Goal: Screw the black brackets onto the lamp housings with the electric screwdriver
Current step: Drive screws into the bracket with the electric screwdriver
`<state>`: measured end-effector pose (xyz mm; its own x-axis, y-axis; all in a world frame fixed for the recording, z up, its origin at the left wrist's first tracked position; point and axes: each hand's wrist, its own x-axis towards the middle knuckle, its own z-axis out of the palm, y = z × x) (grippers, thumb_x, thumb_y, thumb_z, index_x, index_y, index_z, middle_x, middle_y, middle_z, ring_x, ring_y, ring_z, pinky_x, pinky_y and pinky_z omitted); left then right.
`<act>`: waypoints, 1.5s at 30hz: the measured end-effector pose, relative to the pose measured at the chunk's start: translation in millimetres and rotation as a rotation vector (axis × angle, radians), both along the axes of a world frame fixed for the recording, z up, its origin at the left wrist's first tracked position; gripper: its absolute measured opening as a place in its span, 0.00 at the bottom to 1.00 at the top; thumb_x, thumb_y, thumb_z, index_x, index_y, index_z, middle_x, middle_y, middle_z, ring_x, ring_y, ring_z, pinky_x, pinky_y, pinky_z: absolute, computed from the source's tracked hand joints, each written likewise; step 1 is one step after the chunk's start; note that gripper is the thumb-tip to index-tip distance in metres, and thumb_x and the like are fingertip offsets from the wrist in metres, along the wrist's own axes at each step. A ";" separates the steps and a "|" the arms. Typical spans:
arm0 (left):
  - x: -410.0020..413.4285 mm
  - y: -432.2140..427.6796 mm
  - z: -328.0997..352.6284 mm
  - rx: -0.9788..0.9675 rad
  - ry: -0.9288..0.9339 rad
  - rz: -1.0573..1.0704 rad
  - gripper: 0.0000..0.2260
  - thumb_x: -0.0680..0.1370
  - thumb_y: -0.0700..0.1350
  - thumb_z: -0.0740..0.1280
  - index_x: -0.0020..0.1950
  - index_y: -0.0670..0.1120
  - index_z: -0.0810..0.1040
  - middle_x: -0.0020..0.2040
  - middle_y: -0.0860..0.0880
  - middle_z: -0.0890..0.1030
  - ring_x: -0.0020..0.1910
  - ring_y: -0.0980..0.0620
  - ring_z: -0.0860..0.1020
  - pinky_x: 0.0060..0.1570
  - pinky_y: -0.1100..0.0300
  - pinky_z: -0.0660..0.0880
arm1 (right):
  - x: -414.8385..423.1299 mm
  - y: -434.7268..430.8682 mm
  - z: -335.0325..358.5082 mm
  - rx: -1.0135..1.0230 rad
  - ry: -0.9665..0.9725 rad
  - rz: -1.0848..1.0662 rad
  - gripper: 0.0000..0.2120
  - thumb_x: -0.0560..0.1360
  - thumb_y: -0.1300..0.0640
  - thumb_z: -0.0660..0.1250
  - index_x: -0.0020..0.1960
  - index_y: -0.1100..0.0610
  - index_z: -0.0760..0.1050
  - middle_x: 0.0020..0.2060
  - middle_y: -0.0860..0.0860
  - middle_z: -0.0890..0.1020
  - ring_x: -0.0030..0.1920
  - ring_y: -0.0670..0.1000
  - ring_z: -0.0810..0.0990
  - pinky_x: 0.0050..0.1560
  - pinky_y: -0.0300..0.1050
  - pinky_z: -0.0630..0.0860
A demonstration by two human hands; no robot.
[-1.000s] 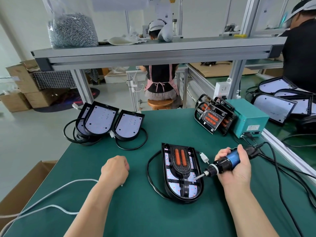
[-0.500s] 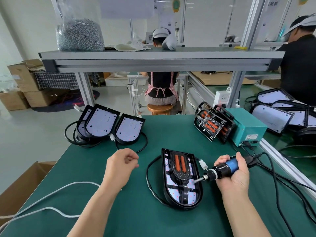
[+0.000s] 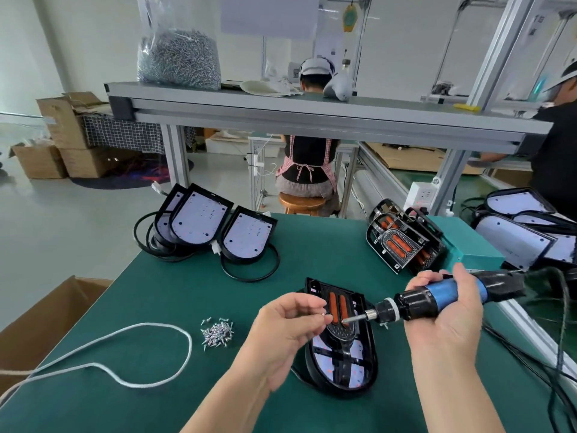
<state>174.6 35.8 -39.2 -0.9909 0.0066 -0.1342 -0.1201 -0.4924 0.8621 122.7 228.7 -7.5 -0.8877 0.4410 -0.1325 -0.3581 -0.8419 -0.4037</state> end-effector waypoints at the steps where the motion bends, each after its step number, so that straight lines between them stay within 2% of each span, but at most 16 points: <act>1: 1.4 1.1 0.8 0.021 -0.006 -0.004 0.10 0.73 0.25 0.68 0.46 0.37 0.83 0.42 0.41 0.82 0.44 0.45 0.84 0.44 0.61 0.81 | 1.8 -2.1 4.3 0.041 0.014 -0.031 0.10 0.77 0.57 0.72 0.51 0.55 0.71 0.32 0.47 0.78 0.33 0.47 0.78 0.38 0.38 0.78; 5: 5.1 3.3 1.1 0.049 -0.011 -0.013 0.09 0.73 0.25 0.68 0.48 0.36 0.82 0.40 0.41 0.81 0.43 0.44 0.84 0.43 0.61 0.80 | 5.3 -7.0 15.6 0.161 0.060 -0.119 0.10 0.78 0.56 0.72 0.53 0.56 0.71 0.34 0.48 0.77 0.34 0.48 0.78 0.39 0.39 0.78; 8: 6.2 5.5 0.2 0.072 -0.018 -0.022 0.09 0.73 0.25 0.68 0.46 0.36 0.82 0.40 0.41 0.81 0.42 0.44 0.84 0.41 0.61 0.80 | 6.0 -12.9 18.8 0.230 0.069 -0.158 0.12 0.78 0.56 0.71 0.55 0.57 0.70 0.35 0.49 0.75 0.35 0.49 0.77 0.39 0.41 0.77; 12: 5.3 7.0 0.2 0.098 -0.018 -0.034 0.09 0.72 0.25 0.69 0.44 0.38 0.84 0.40 0.40 0.82 0.44 0.43 0.84 0.42 0.61 0.80 | 9.2 -20.7 19.9 0.306 0.063 -0.175 0.08 0.78 0.56 0.71 0.50 0.56 0.72 0.33 0.48 0.75 0.33 0.48 0.78 0.39 0.41 0.78; 15: 4.8 7.3 -0.1 0.097 -0.016 -0.035 0.09 0.71 0.26 0.70 0.44 0.38 0.84 0.41 0.40 0.82 0.45 0.42 0.84 0.43 0.60 0.80 | 11.1 -22.5 21.4 0.319 0.057 -0.169 0.07 0.78 0.57 0.71 0.47 0.55 0.72 0.32 0.48 0.75 0.32 0.48 0.77 0.39 0.41 0.78; 24: 5.2 9.4 -1.2 0.080 -0.019 -0.015 0.10 0.71 0.25 0.69 0.43 0.38 0.85 0.41 0.39 0.82 0.47 0.40 0.84 0.45 0.59 0.81 | 11.3 -21.3 20.3 0.319 0.045 -0.159 0.07 0.78 0.57 0.71 0.49 0.55 0.72 0.32 0.48 0.75 0.32 0.48 0.78 0.38 0.41 0.78; 30: 7.4 11.2 0.6 0.048 -0.005 0.004 0.11 0.72 0.23 0.68 0.43 0.37 0.83 0.40 0.39 0.82 0.45 0.41 0.84 0.44 0.60 0.81 | 12.2 -21.6 18.9 0.314 0.033 -0.162 0.07 0.78 0.57 0.71 0.49 0.55 0.73 0.31 0.48 0.75 0.32 0.48 0.78 0.38 0.41 0.78; 36: 10.6 18.5 1.4 -0.132 0.108 0.095 0.15 0.71 0.25 0.70 0.39 0.45 0.85 0.40 0.43 0.84 0.45 0.44 0.85 0.50 0.59 0.80 | 10.6 -19.6 20.0 0.308 0.003 -0.190 0.07 0.78 0.57 0.71 0.50 0.55 0.72 0.31 0.48 0.76 0.32 0.49 0.78 0.37 0.42 0.79; 39: 10.7 20.4 0.1 -0.106 0.123 0.107 0.14 0.72 0.26 0.70 0.39 0.45 0.85 0.40 0.44 0.84 0.47 0.44 0.85 0.48 0.62 0.79 | 10.9 -18.0 21.1 0.293 -0.004 -0.179 0.07 0.78 0.57 0.71 0.48 0.55 0.72 0.31 0.48 0.75 0.32 0.49 0.77 0.38 0.41 0.79; 45: 11.3 21.0 -2.3 -0.105 0.094 0.115 0.11 0.72 0.28 0.71 0.41 0.44 0.85 0.41 0.45 0.84 0.43 0.47 0.83 0.49 0.60 0.79 | 12.3 -17.8 18.3 0.280 -0.008 -0.175 0.08 0.77 0.57 0.72 0.52 0.55 0.73 0.31 0.48 0.76 0.32 0.49 0.78 0.38 0.42 0.79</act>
<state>185.9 56.8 -41.4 -0.9926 -0.1162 -0.0348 0.0154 -0.4052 0.9141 135.0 210.9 10.7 -0.7948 0.6068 0.0084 -0.4830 -0.6242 -0.6141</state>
